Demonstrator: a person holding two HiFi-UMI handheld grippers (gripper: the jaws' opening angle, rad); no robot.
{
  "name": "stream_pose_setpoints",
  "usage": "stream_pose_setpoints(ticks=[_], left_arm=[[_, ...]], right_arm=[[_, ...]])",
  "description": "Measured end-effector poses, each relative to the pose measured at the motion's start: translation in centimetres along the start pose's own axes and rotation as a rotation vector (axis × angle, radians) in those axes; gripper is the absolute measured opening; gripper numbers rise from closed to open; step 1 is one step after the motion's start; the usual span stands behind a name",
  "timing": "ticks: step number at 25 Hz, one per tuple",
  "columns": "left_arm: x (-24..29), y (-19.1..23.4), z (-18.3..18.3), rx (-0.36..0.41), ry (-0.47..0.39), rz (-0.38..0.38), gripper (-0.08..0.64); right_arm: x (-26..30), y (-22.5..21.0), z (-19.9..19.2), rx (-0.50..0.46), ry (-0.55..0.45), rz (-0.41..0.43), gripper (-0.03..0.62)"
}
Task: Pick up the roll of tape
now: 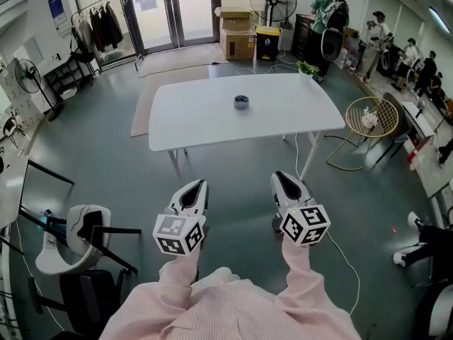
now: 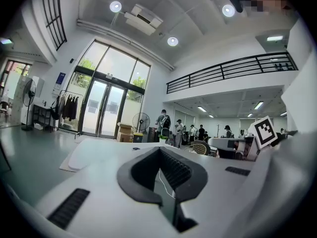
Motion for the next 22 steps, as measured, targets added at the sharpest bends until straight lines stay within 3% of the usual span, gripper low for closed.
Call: stream_pose_setpoints(ticks=[10,22], left_arm=[[3.7,1.0,-0.3,-0.013,0.014,0.005,0.001],[13.8,5.8,0.2,-0.04,0.03,-0.015,0.0]], right_arm=[[2.7,-2.8,-0.7,0.024,0.016,-0.008,0.044],[11.7,-8.2,-1.6,0.04,0.048,-0.03,0.102]])
Point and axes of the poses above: the fingertips, and each gripper's own axes: x forward along the fingers, y to its left, z out of its top, the point moved 2 cm from there along -x, backward along the fingers, and after that the axes turned 6 degrees about z, right-handed, at the moved point
